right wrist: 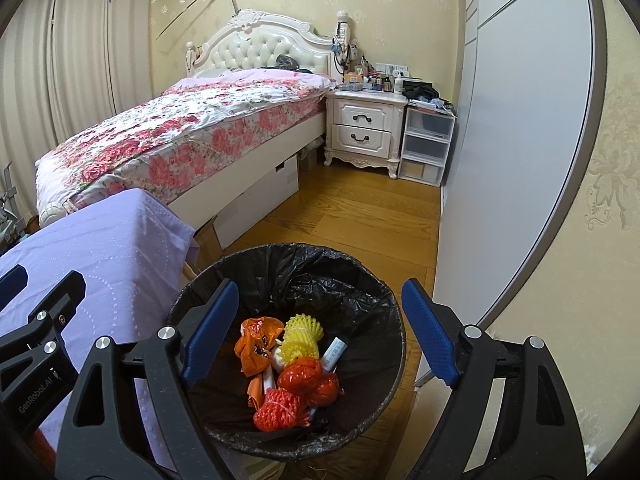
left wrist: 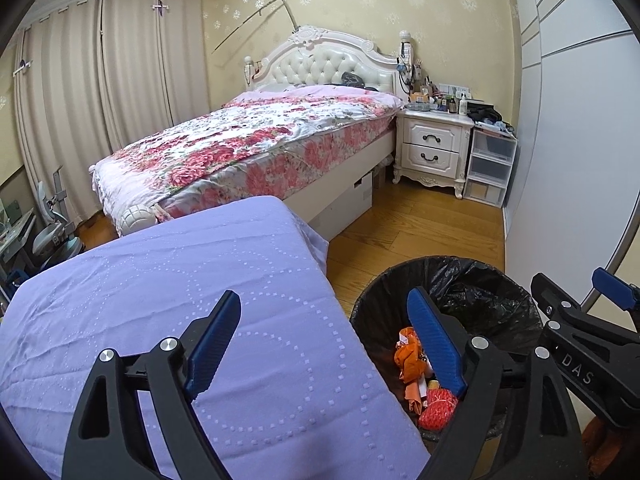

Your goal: Collect trash

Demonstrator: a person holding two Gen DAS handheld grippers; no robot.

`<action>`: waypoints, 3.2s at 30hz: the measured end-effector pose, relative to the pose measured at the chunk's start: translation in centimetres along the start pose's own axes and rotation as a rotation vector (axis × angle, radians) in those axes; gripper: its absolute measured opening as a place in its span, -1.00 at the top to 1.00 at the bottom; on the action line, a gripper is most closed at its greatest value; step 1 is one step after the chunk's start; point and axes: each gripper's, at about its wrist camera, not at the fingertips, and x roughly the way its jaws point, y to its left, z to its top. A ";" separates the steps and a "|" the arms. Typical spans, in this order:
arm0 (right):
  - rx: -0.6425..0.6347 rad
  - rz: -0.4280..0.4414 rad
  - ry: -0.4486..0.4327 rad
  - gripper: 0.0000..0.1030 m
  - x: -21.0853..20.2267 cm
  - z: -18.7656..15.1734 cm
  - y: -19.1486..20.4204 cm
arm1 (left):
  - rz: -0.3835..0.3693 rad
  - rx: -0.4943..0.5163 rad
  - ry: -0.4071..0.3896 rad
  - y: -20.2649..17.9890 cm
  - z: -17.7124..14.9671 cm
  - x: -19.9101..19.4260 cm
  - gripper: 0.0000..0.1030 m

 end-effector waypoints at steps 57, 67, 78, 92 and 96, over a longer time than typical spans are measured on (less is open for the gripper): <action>-0.097 0.092 -0.082 -0.60 -9.0 -2.1 3.1 | 0.073 -0.076 -0.059 5.2 -3.4 -8.1 -0.62; -0.097 0.091 -0.083 -0.60 -9.0 -2.1 3.1 | 0.072 -0.077 -0.057 5.2 -3.4 -8.0 -0.62; -0.098 0.092 -0.083 -0.60 -9.0 -2.1 3.2 | 0.073 -0.078 -0.058 5.3 -3.4 -8.0 -0.62; -0.097 0.092 -0.083 -0.60 -9.0 -2.2 3.1 | 0.072 -0.079 -0.058 5.5 -3.5 -8.1 -0.62; -0.098 0.092 -0.083 -0.60 -9.0 -2.2 3.1 | 0.071 -0.079 -0.058 5.4 -3.5 -8.1 -0.62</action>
